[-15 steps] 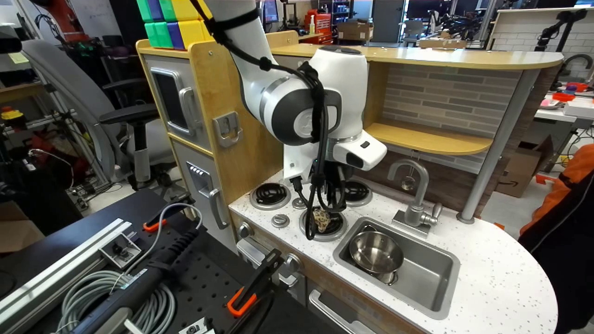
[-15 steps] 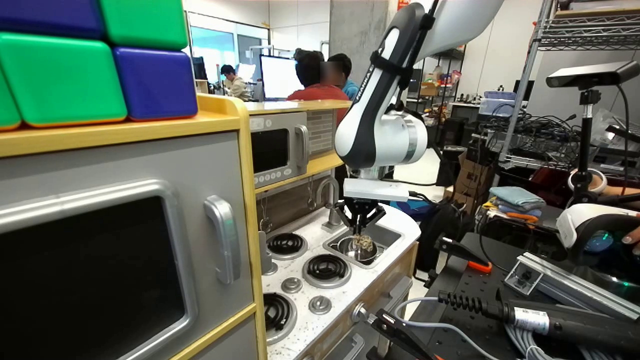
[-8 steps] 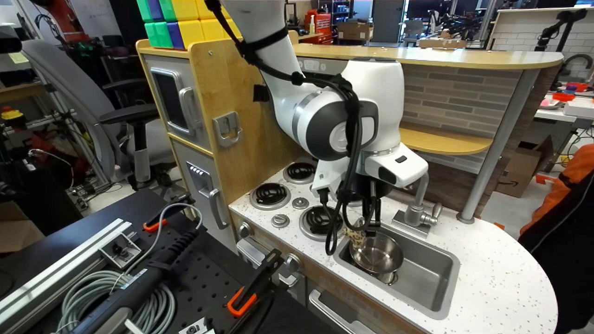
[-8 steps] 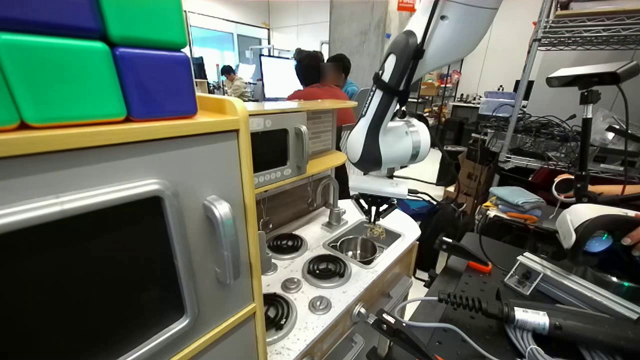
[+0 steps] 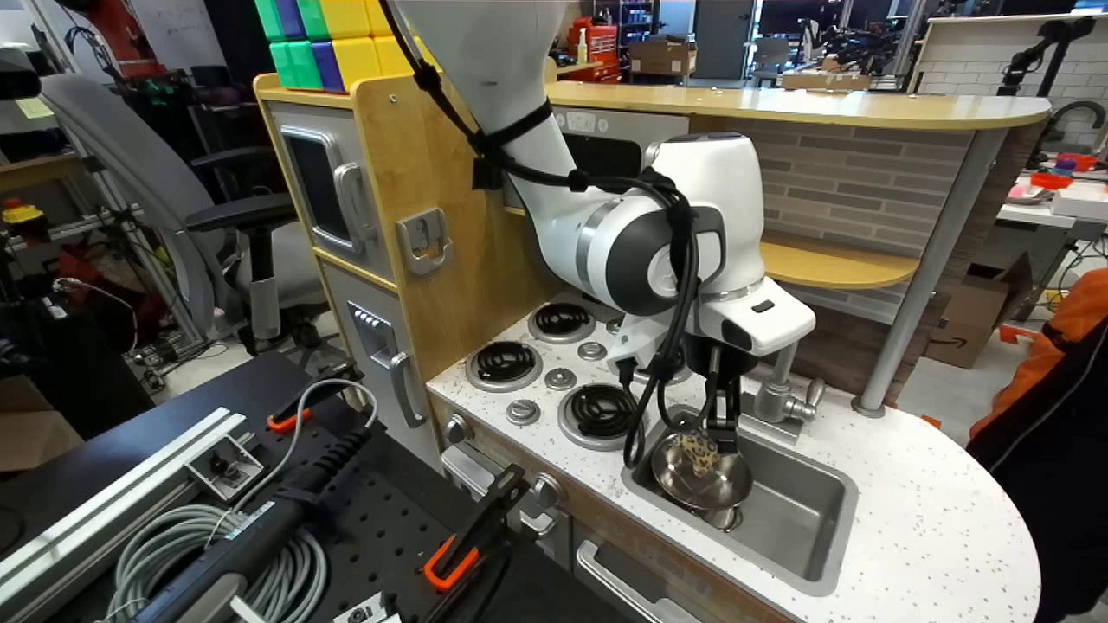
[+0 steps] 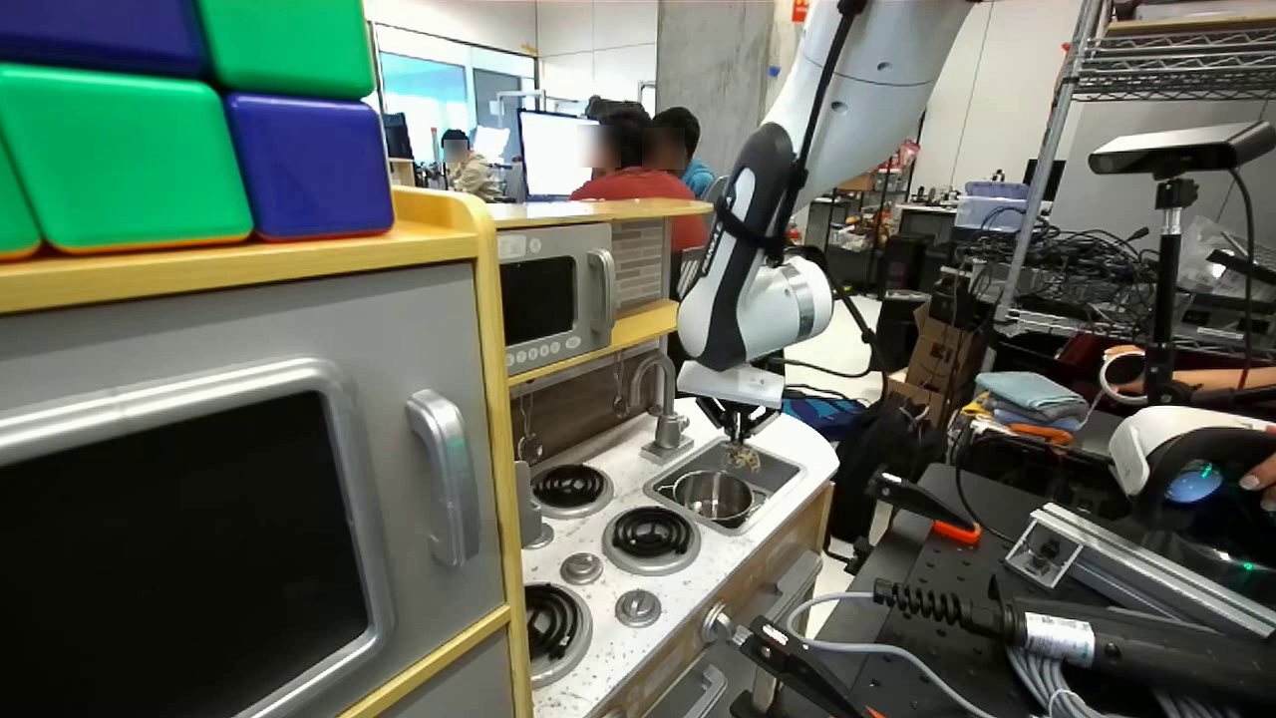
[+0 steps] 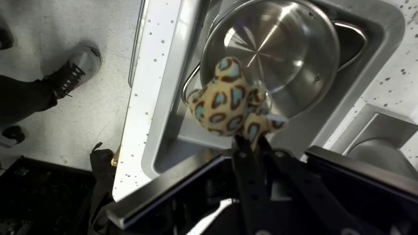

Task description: Remove the plush toy from the stove and put it inside the silver pot in the sink

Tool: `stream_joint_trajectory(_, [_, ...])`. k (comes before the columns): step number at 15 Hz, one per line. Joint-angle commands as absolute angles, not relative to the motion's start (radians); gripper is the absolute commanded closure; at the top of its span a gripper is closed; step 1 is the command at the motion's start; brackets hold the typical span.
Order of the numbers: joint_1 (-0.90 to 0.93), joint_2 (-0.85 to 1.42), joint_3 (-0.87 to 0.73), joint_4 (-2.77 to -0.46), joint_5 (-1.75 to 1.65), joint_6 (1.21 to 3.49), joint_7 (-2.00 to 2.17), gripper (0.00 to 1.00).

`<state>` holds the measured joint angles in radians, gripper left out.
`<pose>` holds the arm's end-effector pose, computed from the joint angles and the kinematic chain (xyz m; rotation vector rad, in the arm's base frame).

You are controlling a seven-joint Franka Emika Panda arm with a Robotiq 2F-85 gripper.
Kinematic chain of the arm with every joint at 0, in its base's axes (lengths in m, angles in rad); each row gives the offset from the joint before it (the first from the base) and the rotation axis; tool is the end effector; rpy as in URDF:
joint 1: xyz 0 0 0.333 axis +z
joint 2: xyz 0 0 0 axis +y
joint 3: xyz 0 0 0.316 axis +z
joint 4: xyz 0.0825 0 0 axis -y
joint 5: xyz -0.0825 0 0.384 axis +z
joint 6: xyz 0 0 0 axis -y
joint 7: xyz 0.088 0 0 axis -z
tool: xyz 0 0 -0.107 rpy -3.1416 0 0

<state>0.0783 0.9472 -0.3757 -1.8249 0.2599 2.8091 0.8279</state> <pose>0.5998 -0.1899 0.0564 2.4473 -1.6858 0.2533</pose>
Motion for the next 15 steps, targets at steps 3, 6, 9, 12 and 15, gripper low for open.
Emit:
stream_joint_trajectory(3, [0.131, 0.977, -0.401, -1.782, 0.23, 2.818, 0.924, 0.6])
stream_joint_trajectory(6, [0.137, 0.963, -0.39, -1.794, 0.229, 2.816, 0.928, 0.38])
stream_joint_trajectory(9, [0.124, 0.929, -0.381, -1.826, 0.223, 2.814, 0.898, 0.16])
stream_joint_trajectory(12, [0.031, 0.764, -0.256, -1.97, 0.233, 2.832, 0.697, 0.0])
stream_joint_trajectory(15, [-0.045, 0.624, -0.167, -2.088, 0.26, 2.803, 0.517, 0.0])
